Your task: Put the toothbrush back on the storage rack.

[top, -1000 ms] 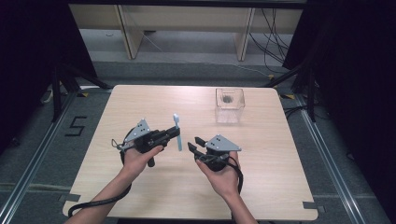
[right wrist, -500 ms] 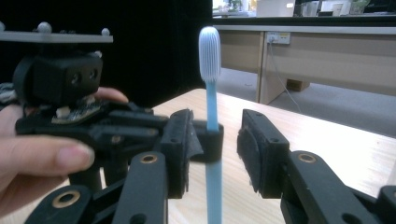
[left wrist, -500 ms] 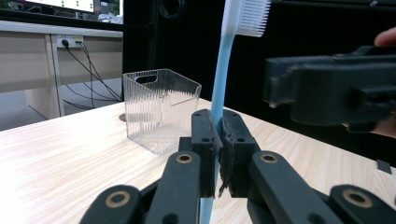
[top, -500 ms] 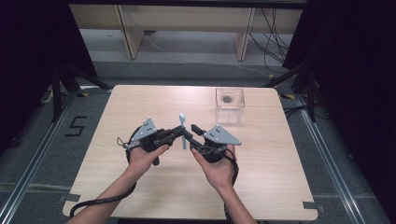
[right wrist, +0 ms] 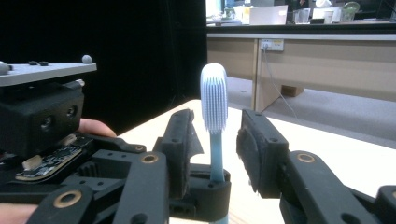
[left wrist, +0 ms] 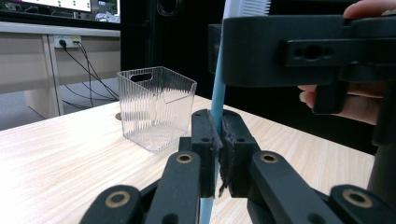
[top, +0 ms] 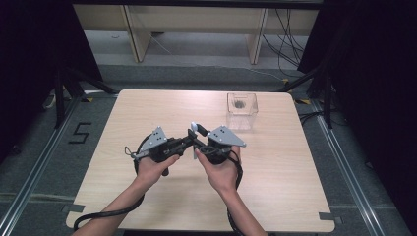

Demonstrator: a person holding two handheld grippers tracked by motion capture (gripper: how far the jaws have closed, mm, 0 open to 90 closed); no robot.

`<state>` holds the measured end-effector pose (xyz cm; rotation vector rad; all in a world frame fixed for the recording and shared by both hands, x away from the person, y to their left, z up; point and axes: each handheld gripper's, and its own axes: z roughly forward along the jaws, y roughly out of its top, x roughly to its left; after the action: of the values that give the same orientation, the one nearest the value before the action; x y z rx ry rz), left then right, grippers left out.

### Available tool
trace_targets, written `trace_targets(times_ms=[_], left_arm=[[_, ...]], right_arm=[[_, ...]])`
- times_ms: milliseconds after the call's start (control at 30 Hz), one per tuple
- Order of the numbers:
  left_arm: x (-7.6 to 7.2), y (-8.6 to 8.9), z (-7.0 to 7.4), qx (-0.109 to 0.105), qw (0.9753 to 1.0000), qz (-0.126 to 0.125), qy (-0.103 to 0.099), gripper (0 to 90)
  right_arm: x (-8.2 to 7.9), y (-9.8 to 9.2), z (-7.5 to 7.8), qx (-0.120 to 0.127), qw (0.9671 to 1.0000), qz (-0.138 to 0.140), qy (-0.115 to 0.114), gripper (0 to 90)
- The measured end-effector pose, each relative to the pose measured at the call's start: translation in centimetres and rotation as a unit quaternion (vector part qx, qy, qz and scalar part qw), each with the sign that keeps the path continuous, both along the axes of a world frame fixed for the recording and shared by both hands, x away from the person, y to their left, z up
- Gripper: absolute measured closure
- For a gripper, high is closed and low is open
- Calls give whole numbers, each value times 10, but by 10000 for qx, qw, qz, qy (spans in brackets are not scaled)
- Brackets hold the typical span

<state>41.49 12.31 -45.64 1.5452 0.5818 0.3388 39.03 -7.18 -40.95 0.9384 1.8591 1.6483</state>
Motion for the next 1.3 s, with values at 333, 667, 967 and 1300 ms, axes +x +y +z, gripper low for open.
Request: trace_targets(times_ms=[333, 667, 967, 1300], left_arm=[[-1, -1, 1, 10, 10000, 21, -4, 845], [-1, -2, 3, 14, 10000, 34, -34, 844], [-3, -3, 5, 219, 9996, 83, -180, 670], [-9, 9, 6, 512, 9980, 207, -299, 525]], right_arm=[[1, 2, -2, -46, 9999, -117, -70, 719], [-1, 2, -1, -217, 9994, -155, -205, 807], [0, -2, 2, -228, 9992, -218, -243, 820], [5, -16, 2, -293, 9983, -387, -324, 830]])
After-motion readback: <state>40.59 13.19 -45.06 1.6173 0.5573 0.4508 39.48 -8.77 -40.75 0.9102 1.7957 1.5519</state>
